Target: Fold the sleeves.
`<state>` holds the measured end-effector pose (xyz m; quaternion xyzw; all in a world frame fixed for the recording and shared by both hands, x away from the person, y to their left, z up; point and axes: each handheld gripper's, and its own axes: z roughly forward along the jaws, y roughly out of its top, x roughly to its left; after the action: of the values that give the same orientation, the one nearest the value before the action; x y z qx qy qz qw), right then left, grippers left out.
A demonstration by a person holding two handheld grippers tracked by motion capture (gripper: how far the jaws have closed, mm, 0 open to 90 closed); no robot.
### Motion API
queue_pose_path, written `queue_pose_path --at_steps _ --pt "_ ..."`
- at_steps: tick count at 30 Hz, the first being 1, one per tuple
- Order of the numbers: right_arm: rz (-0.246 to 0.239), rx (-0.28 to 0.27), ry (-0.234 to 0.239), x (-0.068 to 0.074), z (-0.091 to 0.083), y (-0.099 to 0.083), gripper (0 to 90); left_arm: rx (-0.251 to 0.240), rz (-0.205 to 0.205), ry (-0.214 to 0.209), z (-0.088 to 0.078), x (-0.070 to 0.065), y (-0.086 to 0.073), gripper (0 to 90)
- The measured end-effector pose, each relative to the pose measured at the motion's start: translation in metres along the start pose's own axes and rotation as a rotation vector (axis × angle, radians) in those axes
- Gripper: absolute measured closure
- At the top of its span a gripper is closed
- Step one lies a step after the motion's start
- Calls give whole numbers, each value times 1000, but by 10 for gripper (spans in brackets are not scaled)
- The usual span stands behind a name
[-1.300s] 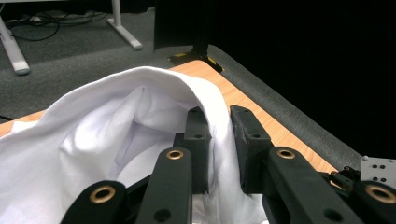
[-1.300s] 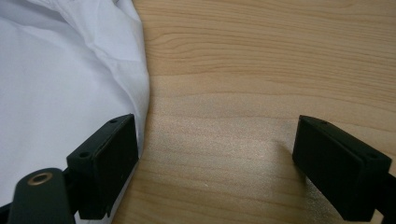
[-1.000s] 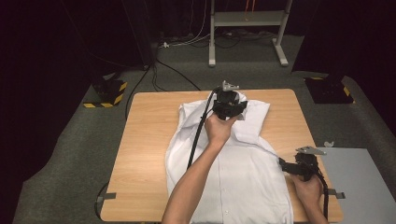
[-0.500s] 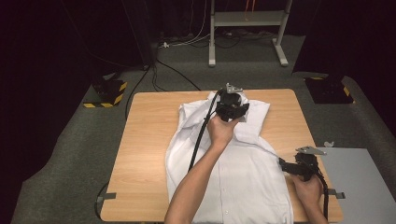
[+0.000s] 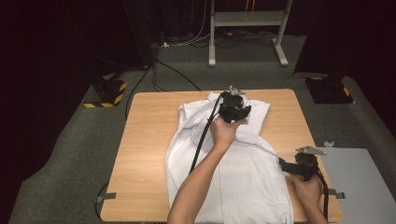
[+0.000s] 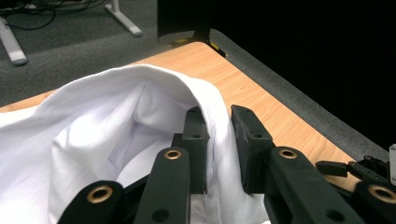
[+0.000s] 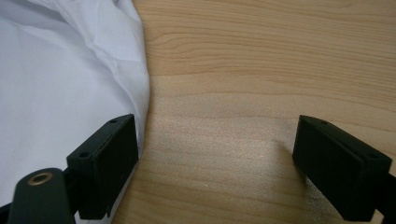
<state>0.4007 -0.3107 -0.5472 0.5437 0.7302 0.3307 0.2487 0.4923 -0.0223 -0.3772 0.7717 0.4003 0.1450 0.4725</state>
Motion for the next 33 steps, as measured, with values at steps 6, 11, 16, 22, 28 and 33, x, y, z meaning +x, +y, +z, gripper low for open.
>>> queue_pose_path --at_steps 6,11,16,22,28,33 --pt "0 0 0 0 0 0 139 5 -1 -1 5 -1 -2 763" --pt "1 1 1 0 0 0 139 7 -6 -1 8 0 -5 761" --pt "1 1 0 0 0 0 140 15 -13 -1 12 2 -8 760" --pt "1 1 0 0 0 0 140 27 -14 1 18 2 -13 756" --pt "1 1 0 0 0 0 140 34 -23 3 23 4 -17 755" --pt "2 0 0 0 0 0 140 32 -26 1 25 4 -19 755"
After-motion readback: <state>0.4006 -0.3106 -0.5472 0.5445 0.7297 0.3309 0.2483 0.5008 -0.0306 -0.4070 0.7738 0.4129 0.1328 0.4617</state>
